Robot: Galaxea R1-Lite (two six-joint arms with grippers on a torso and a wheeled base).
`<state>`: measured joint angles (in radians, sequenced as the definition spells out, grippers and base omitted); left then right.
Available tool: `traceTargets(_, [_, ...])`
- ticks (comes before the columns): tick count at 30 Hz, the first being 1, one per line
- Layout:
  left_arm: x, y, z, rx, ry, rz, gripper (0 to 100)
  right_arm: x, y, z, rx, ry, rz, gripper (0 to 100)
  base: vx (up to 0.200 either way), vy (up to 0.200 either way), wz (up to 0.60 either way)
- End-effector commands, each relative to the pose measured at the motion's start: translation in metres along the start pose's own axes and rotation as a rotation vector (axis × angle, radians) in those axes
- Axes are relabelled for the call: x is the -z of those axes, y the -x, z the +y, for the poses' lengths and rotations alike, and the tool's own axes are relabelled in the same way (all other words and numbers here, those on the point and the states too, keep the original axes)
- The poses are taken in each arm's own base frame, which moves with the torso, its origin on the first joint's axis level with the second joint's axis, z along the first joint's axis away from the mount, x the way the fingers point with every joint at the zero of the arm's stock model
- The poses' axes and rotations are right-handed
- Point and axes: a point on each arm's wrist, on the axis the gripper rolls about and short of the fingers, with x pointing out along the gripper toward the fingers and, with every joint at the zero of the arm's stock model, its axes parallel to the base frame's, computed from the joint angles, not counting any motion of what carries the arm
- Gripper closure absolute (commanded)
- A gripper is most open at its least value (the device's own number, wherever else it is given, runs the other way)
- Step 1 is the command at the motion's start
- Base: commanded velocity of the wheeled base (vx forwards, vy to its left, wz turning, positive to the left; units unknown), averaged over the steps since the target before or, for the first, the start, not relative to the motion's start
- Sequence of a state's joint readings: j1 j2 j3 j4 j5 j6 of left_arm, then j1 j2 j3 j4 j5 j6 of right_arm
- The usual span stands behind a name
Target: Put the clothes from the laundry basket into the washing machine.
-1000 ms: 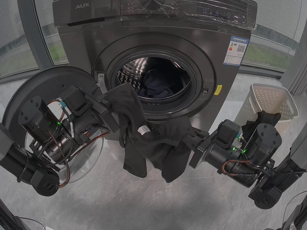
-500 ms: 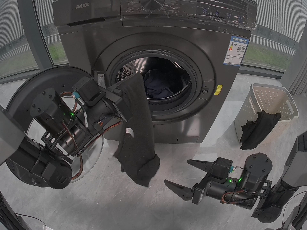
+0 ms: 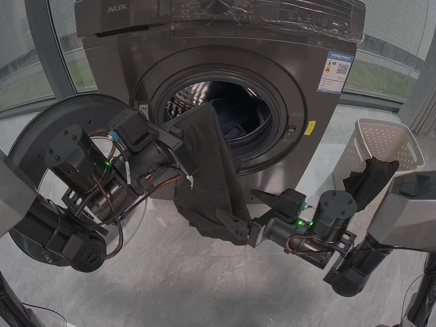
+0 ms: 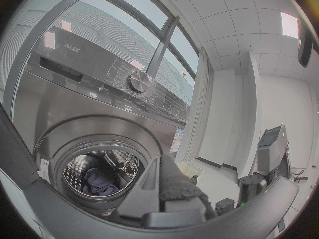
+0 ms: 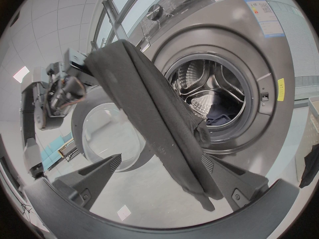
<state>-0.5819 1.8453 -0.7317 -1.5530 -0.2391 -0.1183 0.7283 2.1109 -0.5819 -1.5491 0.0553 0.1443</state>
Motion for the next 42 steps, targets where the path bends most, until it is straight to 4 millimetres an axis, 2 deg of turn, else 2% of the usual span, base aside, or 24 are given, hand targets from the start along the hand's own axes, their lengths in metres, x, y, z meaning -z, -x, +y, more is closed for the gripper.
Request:
traceTargets(1, [-0.004, -0.003, -0.003, 0.015, 0.0, -0.018, 100, 0.037, -0.037, -0.011, 0.015, 0.001, 0.031, 0, 0.0, 0.0, 0.0])
traceTargets(6, [-0.008, -0.006, -0.004, 0.02, -0.002, -0.038, 100, 0.052, -0.06, -0.023, 0.036, 0.001, 0.007, 0, 0.0, 0.0, 0.0])
traceTargets(9, [-0.01, -0.007, -0.005, 0.022, -0.003, -0.045, 100, 0.055, -0.066, -0.031, 0.055, 0.004, -0.004, 0, 0.0, 0.0, 0.0])
traceTargets(17, [-0.01, -0.008, -0.01, 0.034, 0.003, -0.048, 100, 0.07, -0.077, -0.031, 0.049, 0.003, 0.001, 0, 0.0, 0.0, 0.0])
traceTargets(29, [-0.011, -0.007, -0.012, 0.04, 0.004, -0.05, 100, 0.063, -0.093, -0.039, 0.068, 0.004, -0.072, 0, 0.0, 0.0, 0.0])
traceTargets(42, [-0.014, -0.003, -0.01, 0.032, 0.0, -0.05, 100, 0.063, -0.109, -0.053, 0.114, -0.002, -0.127, 0, 0.0, 0.0, 0.0])
